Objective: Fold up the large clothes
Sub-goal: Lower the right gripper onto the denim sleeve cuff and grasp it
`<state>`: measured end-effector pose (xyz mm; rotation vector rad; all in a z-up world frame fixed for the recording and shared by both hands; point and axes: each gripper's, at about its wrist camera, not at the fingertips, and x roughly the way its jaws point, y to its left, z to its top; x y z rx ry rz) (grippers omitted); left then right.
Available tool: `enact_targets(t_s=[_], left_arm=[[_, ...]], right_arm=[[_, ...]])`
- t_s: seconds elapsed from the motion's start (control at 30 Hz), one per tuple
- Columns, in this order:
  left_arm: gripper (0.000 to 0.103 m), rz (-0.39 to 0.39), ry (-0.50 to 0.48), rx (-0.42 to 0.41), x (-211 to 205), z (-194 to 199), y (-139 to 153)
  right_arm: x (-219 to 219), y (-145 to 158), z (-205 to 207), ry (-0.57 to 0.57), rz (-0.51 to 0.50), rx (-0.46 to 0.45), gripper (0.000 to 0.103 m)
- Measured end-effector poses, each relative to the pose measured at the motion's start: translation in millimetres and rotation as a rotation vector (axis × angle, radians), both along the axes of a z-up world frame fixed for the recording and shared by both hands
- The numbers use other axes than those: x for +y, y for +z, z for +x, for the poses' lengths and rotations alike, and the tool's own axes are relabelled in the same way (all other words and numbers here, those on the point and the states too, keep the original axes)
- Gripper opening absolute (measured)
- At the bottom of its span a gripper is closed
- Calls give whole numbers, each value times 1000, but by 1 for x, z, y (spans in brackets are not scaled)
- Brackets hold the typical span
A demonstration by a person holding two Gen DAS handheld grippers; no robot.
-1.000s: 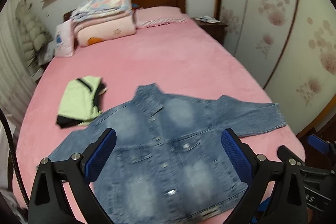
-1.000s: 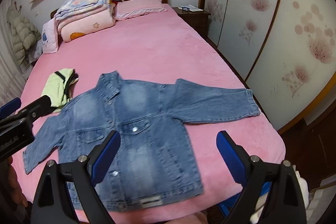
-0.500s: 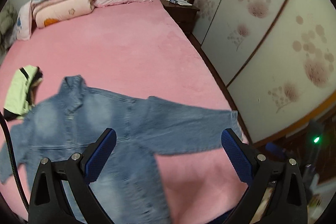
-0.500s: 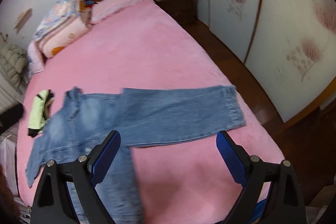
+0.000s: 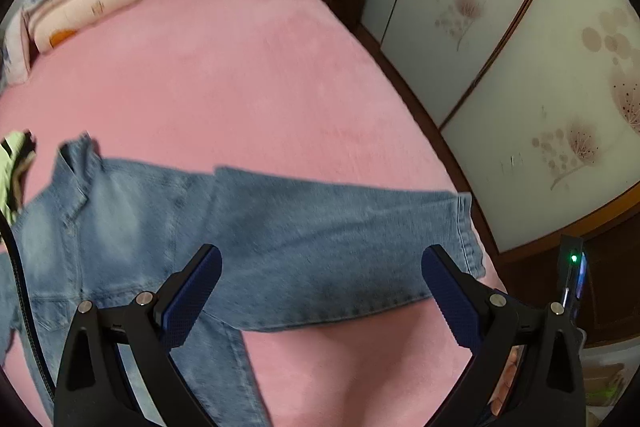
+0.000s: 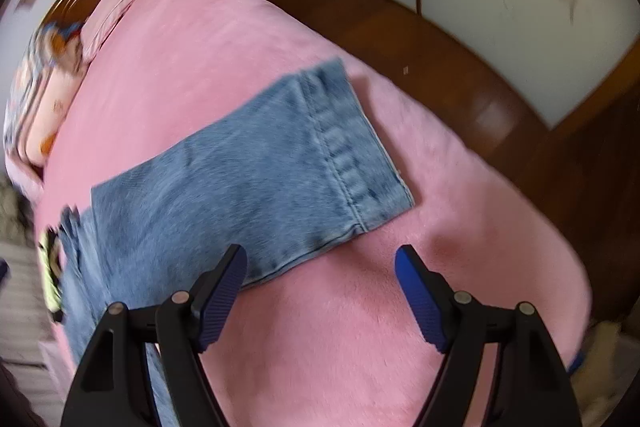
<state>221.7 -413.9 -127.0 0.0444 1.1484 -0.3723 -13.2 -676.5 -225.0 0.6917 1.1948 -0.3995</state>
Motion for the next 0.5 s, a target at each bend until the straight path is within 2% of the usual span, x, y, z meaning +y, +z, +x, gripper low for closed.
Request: enact_targets(t_s=[0.1,0.23,0.33,0.4,0.43,0.47,0.5], left_arm=[[100,-1,24,38,0,4,-16],[100,6,54,58,6,5,-28],[100,21,62,62,10,4,-31],[100,29,65,65,10,3,-29],[100,34,68,65,12,3,-29],[100,38,73,65,13,2,-29],[100,41,78,65,16,2,-29]], right_arm=[[-14,-22,0,-56,94,4,74],[-25,-44,8,-91,185,-7,59],[-30,-58,14,-125,213,3,53],[-32,-62,15,-151,217,-3,43],[-33,-63,16,-156,214,-6,30],[-33,-63,16,-149,221,-20,12],[-32,-61,16,-141,235,-41,8]])
